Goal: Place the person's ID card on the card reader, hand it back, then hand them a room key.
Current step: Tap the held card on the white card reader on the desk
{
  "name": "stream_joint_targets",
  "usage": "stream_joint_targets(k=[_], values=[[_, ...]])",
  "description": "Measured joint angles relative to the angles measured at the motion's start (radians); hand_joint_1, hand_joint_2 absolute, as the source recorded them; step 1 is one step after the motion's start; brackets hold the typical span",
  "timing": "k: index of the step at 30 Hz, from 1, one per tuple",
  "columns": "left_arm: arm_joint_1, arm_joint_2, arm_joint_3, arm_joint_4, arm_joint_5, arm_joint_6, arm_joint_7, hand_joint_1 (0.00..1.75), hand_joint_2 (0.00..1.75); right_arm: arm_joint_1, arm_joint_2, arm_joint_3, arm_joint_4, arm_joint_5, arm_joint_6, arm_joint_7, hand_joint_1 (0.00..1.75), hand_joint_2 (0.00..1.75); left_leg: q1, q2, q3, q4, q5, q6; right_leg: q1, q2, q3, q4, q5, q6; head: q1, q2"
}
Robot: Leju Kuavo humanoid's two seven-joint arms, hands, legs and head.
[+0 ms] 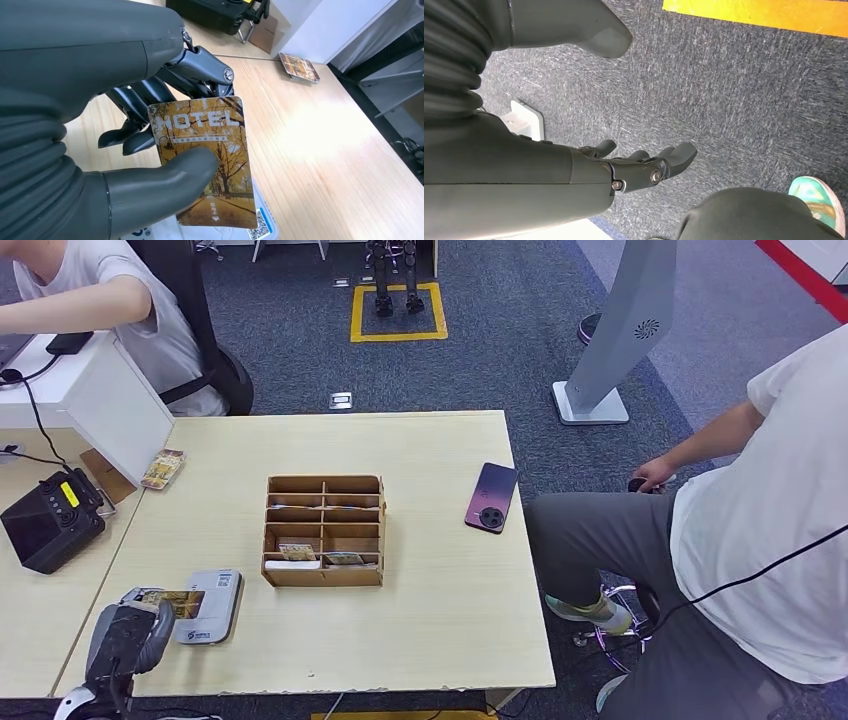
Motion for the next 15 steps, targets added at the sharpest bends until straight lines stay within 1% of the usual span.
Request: stream_joint_targets(k=[7, 15], values=[[-0.003, -0.007, 0.012, 0.025, -0.019, 0.01, 0.0, 1.75, 1.75, 0.0, 0.0, 0.0, 0.0, 0.001, 0.001, 0.0, 0.0, 1.75, 0.0, 0.0, 0.0, 0.0, 0.0, 0.0, 0.0, 0.0, 0.0, 0.0, 0.0, 0.0, 0.0, 0.0], [-0.003, -0.01, 0.019, 0.055, -0.147, 0.051, 0.005, 1.75, 1.75, 0.0, 0.0, 0.0, 0.0, 0.001, 0.007, 0.0, 0.0, 1.75, 0.0, 0.0, 0.0, 0.0, 0.0, 0.0, 0.0, 0.0, 0.0, 0.0, 0.0, 0.0, 0.0, 0.0]])
